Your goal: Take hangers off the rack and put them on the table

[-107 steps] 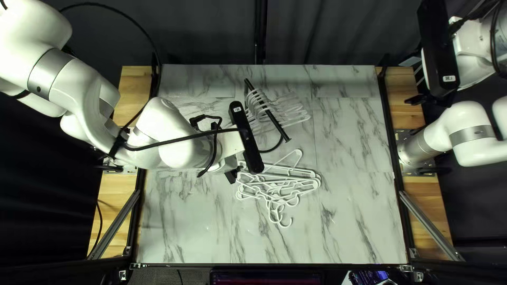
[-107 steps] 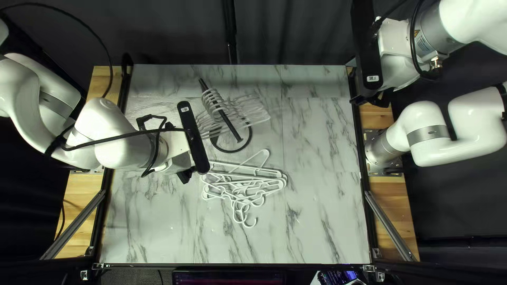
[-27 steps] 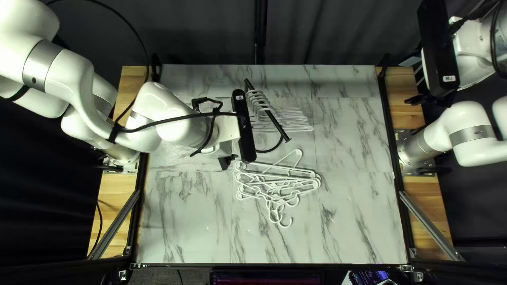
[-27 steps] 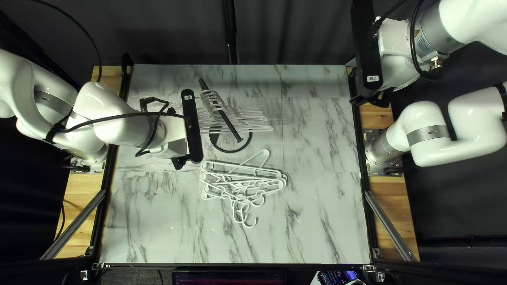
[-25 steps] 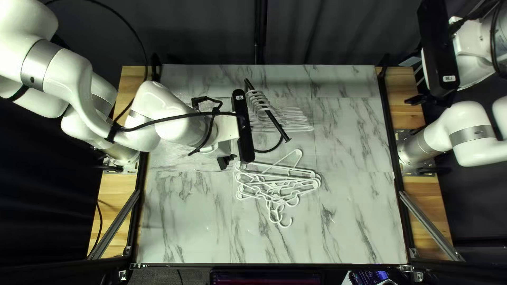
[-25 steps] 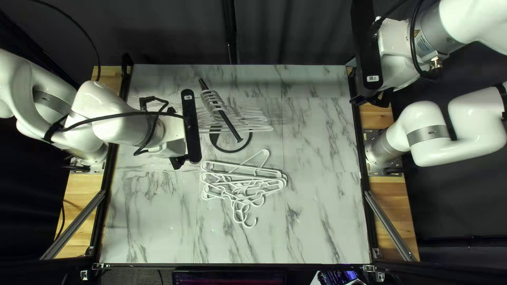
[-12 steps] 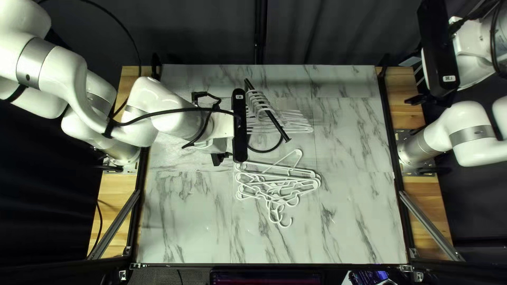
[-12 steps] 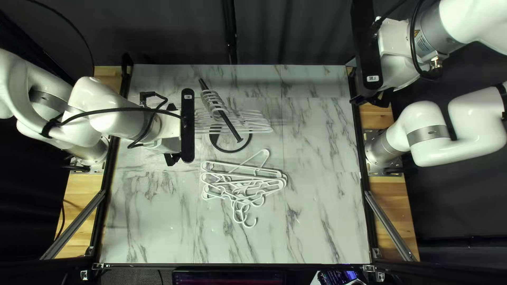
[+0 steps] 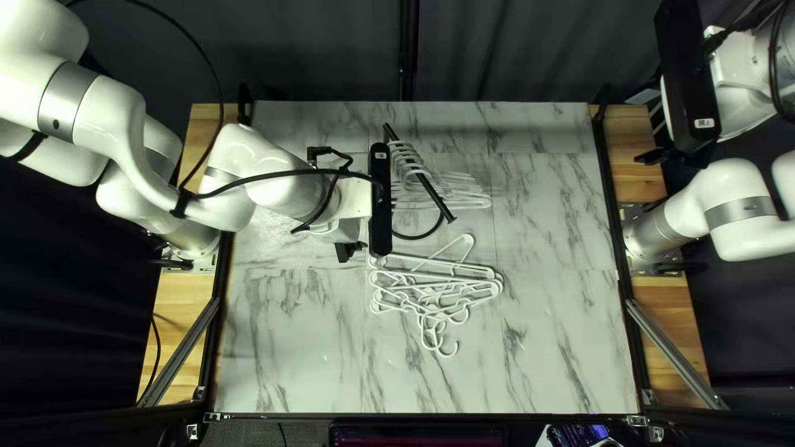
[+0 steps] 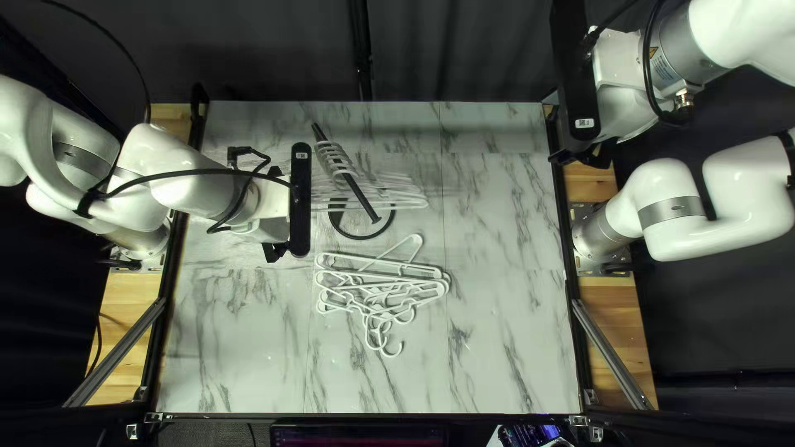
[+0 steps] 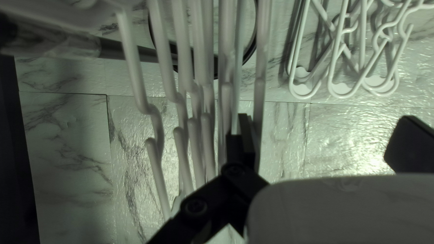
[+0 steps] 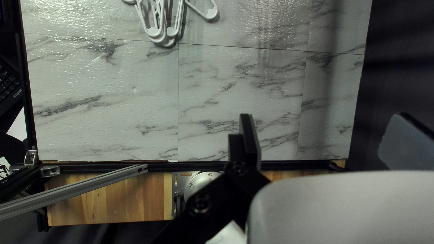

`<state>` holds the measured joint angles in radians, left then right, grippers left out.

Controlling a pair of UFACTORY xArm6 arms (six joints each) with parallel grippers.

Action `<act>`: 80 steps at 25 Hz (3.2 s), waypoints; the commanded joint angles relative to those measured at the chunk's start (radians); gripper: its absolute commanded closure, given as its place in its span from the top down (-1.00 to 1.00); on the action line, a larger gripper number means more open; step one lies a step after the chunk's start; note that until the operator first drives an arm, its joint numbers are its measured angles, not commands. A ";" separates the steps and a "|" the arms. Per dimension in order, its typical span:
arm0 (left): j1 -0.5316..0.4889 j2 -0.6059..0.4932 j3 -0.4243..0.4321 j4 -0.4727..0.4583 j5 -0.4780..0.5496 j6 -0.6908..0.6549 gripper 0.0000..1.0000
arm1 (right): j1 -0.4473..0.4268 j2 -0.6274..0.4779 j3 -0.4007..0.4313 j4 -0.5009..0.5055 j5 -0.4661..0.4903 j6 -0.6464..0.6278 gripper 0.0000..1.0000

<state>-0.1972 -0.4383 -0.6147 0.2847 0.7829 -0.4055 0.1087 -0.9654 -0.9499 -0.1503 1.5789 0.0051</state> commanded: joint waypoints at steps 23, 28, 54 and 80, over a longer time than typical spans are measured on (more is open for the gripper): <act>-0.084 0.025 -0.106 0.101 0.124 -0.189 -1.00 | 0.000 0.000 0.000 0.000 0.000 0.000 1.00; -0.181 0.043 -0.184 0.159 0.235 -0.332 -1.00 | 0.000 0.000 0.000 0.000 0.000 0.000 1.00; -0.421 0.439 -0.476 0.293 0.425 -0.598 -1.00 | 0.000 0.000 0.000 0.000 0.000 0.000 1.00; -0.607 0.780 -0.666 0.450 0.787 -0.757 -1.00 | 0.000 0.000 0.000 0.000 0.000 0.000 1.00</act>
<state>-0.8038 0.3410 -1.2810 0.7348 1.5693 -1.1623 0.1087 -0.9654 -0.9499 -0.1503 1.5789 0.0051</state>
